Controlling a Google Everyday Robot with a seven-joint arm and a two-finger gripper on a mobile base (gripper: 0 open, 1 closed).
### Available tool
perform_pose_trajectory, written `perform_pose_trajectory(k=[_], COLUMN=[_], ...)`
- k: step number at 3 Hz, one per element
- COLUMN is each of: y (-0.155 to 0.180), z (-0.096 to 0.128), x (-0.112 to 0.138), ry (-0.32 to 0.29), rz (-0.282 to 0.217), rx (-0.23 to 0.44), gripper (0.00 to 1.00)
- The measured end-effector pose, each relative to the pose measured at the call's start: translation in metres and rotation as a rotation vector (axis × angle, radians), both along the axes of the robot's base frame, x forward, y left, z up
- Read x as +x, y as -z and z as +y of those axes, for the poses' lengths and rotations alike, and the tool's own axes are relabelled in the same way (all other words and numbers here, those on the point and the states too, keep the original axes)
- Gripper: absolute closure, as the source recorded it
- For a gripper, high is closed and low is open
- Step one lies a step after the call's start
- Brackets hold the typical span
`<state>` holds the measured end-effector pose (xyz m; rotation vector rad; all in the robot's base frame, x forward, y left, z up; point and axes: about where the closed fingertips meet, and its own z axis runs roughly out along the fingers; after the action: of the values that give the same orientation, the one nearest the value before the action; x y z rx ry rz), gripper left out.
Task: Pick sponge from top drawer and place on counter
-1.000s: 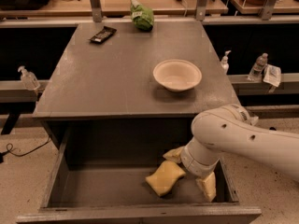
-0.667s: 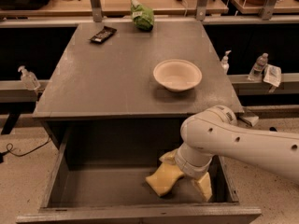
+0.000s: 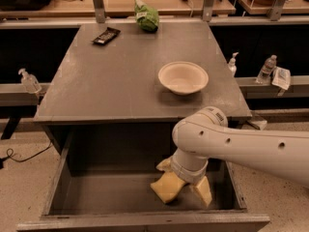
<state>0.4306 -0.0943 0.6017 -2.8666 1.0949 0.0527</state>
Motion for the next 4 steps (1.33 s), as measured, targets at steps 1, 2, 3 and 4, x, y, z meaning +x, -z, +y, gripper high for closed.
perform_pose_trajectory(k=[1,2,3,4], y=[-0.005,-0.003,0.005,0.013], z=[0.01,0.016,0.018,0.018], x=[0.005,0.011,0.01,0.008], ry=[-0.027,-0.037,-0.037,-0.036], rz=[0.012,0.032,0.057,0.074], rx=[0.012,0.024,0.033,0.027], gripper=[0.0,0.0,0.0,0.0])
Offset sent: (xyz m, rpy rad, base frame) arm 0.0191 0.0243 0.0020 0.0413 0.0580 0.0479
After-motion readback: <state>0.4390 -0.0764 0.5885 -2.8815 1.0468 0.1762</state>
